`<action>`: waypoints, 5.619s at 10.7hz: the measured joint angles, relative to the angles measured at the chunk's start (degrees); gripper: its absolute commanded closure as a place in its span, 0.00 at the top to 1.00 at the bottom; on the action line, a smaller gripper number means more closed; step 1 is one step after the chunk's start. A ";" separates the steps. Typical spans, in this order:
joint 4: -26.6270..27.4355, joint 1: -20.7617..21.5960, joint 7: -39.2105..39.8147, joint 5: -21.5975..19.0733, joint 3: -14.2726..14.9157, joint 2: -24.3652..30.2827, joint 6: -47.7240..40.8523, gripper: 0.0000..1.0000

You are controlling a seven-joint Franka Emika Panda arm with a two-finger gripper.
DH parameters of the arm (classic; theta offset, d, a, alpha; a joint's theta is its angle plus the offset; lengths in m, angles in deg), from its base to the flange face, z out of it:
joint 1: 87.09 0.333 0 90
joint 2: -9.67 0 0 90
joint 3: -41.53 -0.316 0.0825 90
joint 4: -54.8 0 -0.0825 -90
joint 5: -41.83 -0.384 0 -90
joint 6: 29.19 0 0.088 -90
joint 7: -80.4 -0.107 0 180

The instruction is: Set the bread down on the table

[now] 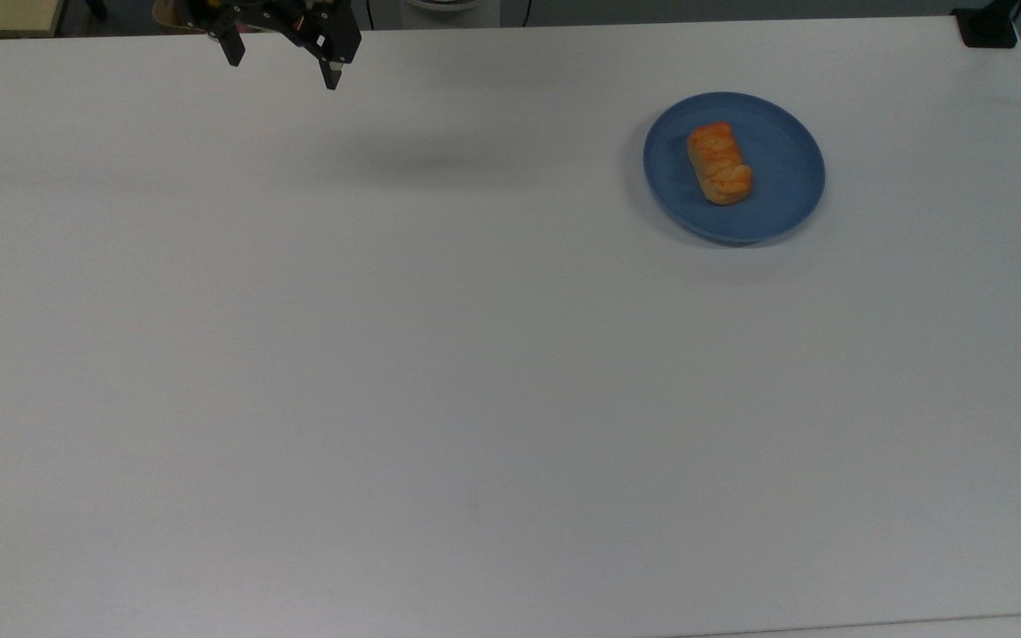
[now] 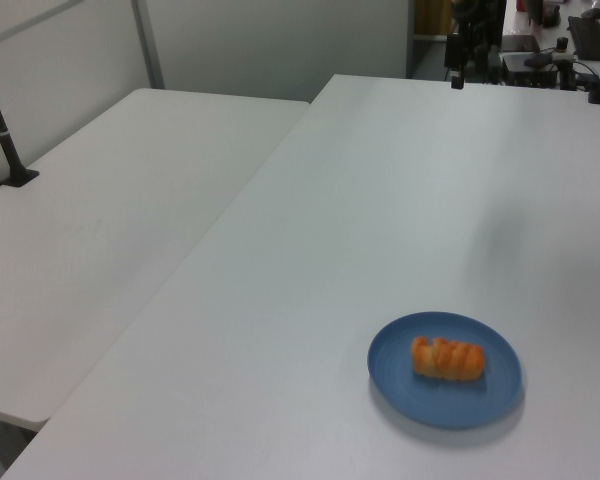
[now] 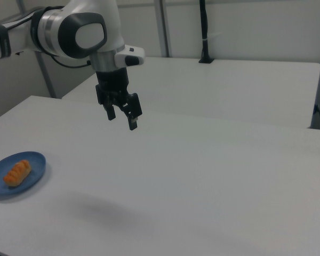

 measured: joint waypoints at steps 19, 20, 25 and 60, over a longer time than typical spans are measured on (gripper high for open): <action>-0.03 -0.01 0.00 0.24 0.03 0.03 0.00 1.00; -0.03 0.02 0.00 0.32 0.03 0.00 0.00 1.00; -0.05 1.41 -1.13 0.93 -6.54 -0.76 0.11 1.00; -1.94 17.64 1.21 0.68 -0.22 -5.09 -5.11 0.02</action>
